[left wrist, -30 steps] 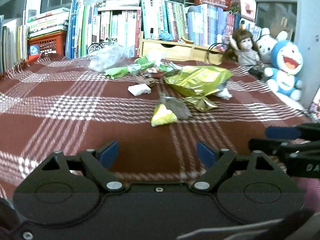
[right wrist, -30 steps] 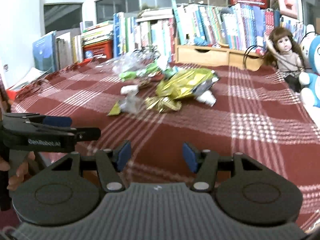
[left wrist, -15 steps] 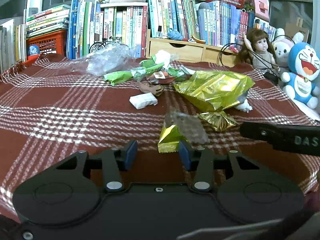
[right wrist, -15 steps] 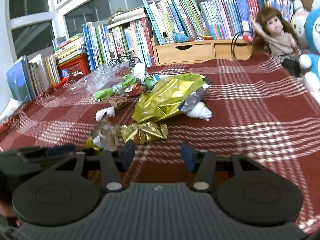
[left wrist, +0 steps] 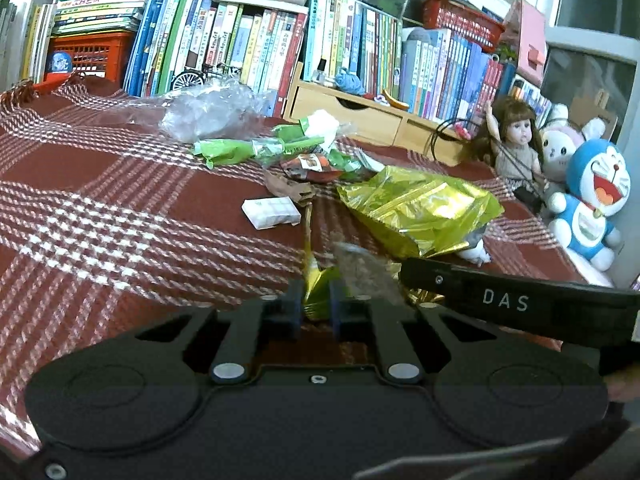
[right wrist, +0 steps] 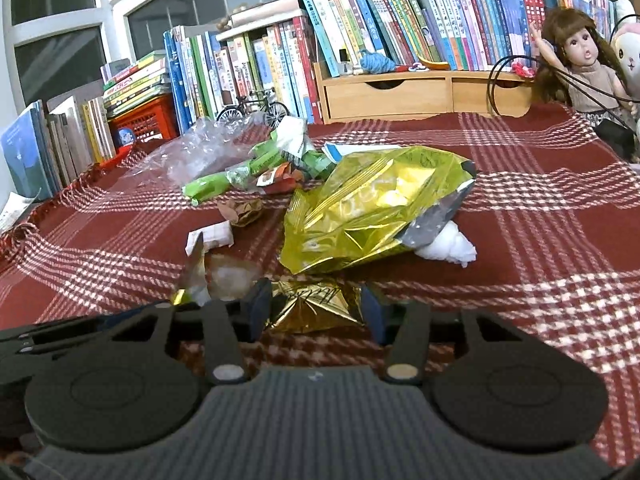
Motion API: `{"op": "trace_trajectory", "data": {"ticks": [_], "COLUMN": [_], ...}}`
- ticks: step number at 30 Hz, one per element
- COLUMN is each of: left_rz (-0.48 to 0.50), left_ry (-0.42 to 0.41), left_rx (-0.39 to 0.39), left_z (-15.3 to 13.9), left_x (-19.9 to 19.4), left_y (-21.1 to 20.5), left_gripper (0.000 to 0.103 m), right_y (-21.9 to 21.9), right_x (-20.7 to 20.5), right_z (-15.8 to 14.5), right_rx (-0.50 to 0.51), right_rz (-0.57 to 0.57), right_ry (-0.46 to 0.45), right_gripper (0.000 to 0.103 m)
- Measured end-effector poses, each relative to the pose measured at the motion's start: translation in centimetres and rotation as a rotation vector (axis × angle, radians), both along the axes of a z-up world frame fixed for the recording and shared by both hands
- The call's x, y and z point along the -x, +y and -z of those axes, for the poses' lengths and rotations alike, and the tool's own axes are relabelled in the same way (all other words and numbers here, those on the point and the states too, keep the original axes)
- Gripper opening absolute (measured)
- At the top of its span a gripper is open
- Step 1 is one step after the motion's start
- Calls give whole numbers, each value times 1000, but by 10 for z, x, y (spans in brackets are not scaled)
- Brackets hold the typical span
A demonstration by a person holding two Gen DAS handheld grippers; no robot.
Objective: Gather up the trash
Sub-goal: 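Grasp a gold wrapper scrap with the left tool while the right tool grasps gold foil, then carry both gold scraps down to the bin and open both tools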
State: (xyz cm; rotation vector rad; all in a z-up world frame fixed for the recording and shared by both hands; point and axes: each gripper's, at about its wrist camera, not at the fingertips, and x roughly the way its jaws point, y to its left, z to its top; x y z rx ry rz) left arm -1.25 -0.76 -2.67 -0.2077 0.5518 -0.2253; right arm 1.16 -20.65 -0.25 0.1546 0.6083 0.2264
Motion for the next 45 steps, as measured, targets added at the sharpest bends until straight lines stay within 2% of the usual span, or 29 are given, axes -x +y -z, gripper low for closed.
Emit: {"op": "trace_trajectory", "data": {"ticks": [2,4,6,7,11,14,16,19,22,23,24,25,32,34,45], "left_rz": [-7,-17,-22,-25,-38,-50,-60,-67,-68,-69,-69,-68,-69,-67,-34], "left_ry": [-30,-67,-89,-93,-108,-109,-104,-103,-103,-102,-102,-102,-112,-118,-124], "left_rx": [-11,-41,-57,-61,-78,-88,-87,-91,-101,-102,-103,-104,-104,-105,-91], "left_z": [-3,-8,-12,-14,-18,-19,-18,-18,-17,-16,-16,-15,-17,-18,-23], "left_x": [6,12,17,18,25,27,27,29,31,31,32,33,37,40,53], "left_y": [2,1,1,2,6,11,13,17,18,19,19,20,21,21,19], "left_gripper": [9,8,7,7,7,7,7,7,7,7,7,7,7,7,7], "right_y": [-1,-4,-5,-5,-7,-11,-11,-6,1,2,1,0,-5,-8,-25], "right_x": [3,7,10,12,17,20,17,11,-1,-4,-6,-6,12,19,49], "right_z": [-2,-4,-6,-7,-6,-4,-3,-2,3,5,7,7,6,4,-9], "right_rx": [8,-1,4,18,51,38,7,1,30,25,11,6,12,8,18], "right_rz": [4,-3,-10,-8,16,16,-11,-20,-13,-8,-8,-6,-7,2,22], "right_ry": [-13,-20,-27,-32,-40,-53,-46,-42,-20,-13,-12,-12,-45,-58,-103], "right_gripper": [42,27,26,22,21,34,56,65,66,64,54,50,37,27,27]}}
